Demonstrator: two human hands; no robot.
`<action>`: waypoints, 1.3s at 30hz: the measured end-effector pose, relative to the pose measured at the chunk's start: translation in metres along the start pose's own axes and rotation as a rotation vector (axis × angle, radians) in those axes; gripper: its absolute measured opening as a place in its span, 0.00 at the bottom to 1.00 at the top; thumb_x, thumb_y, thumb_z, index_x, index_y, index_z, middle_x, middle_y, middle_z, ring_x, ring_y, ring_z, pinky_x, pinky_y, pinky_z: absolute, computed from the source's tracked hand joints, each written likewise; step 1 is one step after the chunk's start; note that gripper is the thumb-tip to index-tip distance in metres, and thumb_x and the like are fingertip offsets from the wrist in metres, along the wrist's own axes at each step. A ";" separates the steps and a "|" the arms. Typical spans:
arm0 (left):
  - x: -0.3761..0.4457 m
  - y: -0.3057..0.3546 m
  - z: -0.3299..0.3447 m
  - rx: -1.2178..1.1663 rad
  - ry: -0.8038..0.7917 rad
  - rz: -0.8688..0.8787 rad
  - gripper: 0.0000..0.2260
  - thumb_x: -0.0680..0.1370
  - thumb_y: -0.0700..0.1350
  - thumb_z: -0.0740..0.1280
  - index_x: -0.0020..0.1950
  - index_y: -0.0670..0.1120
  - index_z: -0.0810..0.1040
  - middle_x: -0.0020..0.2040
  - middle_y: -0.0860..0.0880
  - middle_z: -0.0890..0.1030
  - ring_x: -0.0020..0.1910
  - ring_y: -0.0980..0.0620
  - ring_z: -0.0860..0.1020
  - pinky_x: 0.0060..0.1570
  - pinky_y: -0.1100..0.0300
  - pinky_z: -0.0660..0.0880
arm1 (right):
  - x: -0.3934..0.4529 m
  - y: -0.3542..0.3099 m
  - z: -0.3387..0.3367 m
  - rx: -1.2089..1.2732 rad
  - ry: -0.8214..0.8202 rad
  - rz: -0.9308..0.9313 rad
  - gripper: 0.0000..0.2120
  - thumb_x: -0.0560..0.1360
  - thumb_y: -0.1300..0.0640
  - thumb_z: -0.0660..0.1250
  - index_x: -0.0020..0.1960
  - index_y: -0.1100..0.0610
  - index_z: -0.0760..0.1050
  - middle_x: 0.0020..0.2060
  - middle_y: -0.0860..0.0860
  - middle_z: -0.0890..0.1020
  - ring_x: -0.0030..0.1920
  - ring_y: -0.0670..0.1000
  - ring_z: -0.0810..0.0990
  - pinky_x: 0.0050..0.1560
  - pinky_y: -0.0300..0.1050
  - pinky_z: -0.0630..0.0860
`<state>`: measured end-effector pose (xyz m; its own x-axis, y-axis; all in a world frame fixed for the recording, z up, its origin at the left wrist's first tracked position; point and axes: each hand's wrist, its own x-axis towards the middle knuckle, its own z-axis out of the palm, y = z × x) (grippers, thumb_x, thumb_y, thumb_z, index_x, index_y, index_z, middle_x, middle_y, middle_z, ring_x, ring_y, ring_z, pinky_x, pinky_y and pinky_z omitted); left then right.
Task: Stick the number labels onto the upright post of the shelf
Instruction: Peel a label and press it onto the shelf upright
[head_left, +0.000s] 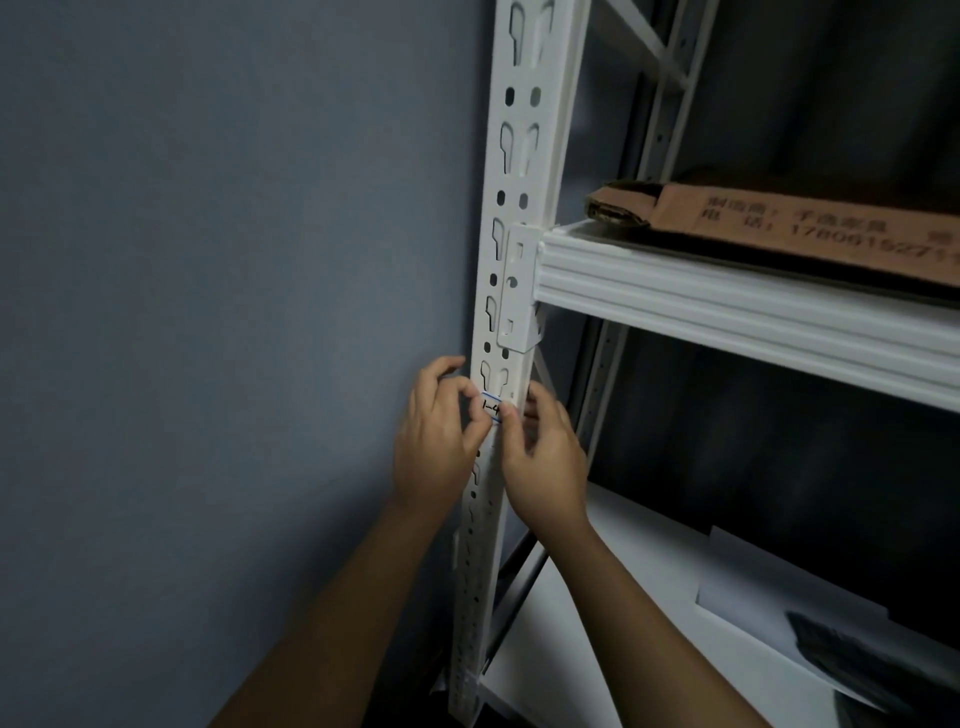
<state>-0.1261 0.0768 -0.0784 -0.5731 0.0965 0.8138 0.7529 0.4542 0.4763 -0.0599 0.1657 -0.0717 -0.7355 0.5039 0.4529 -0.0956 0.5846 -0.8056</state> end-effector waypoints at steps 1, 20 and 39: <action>0.000 0.000 0.000 -0.008 -0.006 -0.002 0.13 0.74 0.50 0.58 0.45 0.41 0.75 0.60 0.45 0.74 0.55 0.48 0.76 0.41 0.56 0.74 | 0.000 0.000 0.000 0.002 -0.001 0.000 0.14 0.80 0.47 0.59 0.65 0.46 0.71 0.58 0.45 0.77 0.54 0.46 0.79 0.54 0.51 0.78; -0.005 -0.001 -0.001 -0.032 -0.031 -0.017 0.12 0.75 0.49 0.59 0.47 0.42 0.74 0.60 0.47 0.73 0.54 0.50 0.76 0.40 0.57 0.75 | 0.000 0.000 -0.001 -0.030 -0.002 -0.006 0.15 0.80 0.48 0.60 0.66 0.48 0.70 0.59 0.46 0.76 0.55 0.48 0.79 0.55 0.50 0.78; -0.012 -0.003 -0.006 -0.384 -0.196 -0.301 0.12 0.80 0.42 0.63 0.63 0.48 0.71 0.56 0.55 0.75 0.50 0.70 0.75 0.48 0.71 0.74 | -0.007 0.002 -0.010 0.166 -0.081 -0.037 0.28 0.77 0.50 0.67 0.74 0.43 0.60 0.61 0.42 0.78 0.58 0.38 0.77 0.58 0.44 0.77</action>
<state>-0.1195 0.0690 -0.0878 -0.8044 0.1925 0.5621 0.5889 0.1335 0.7971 -0.0486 0.1701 -0.0726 -0.7802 0.4274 0.4567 -0.2283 0.4852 -0.8441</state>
